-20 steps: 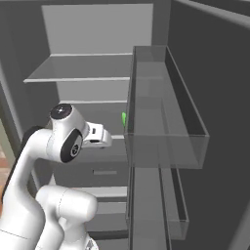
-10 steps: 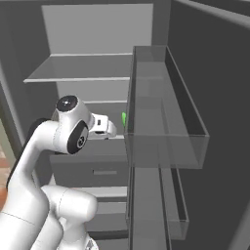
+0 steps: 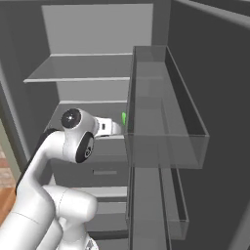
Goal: Place one corn and one chicken drumstick in each tupperware on the nearby counter, to pack two identical lunches.
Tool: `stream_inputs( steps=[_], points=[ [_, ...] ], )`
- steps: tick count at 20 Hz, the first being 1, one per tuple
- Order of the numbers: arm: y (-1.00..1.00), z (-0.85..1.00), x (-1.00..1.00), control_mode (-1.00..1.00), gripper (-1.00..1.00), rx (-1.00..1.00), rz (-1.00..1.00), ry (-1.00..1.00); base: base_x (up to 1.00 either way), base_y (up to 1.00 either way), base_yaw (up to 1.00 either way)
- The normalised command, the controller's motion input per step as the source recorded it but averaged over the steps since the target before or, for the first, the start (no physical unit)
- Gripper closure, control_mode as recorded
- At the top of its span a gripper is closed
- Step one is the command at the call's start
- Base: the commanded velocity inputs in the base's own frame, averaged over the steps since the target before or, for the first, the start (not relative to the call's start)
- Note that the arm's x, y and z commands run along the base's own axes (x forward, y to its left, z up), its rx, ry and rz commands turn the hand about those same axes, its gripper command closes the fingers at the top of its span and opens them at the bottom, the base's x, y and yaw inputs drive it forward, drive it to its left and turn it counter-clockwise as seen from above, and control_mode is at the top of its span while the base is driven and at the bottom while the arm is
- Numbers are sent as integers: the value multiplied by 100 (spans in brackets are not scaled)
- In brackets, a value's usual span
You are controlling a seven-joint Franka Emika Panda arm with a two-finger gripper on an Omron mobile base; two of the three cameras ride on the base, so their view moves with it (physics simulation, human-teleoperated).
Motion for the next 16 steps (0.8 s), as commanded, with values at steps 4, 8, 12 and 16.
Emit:
stream_inputs(
  steps=[4, 8, 12, 16],
  points=[
    [-30, 1, 13, -100, -100, 0, 0, -4, 0, 0, 0],
    [-20, 1, 33, -100, -100, 0, 0, 0, 0, 0, 0],
    [-15, 0, 48, -100, -100, 0, 0, 0, 0, 0, 0],
    [-15, 0, 50, -100, -100, 0, 0, 0, 0, 0, 0]
  ],
)
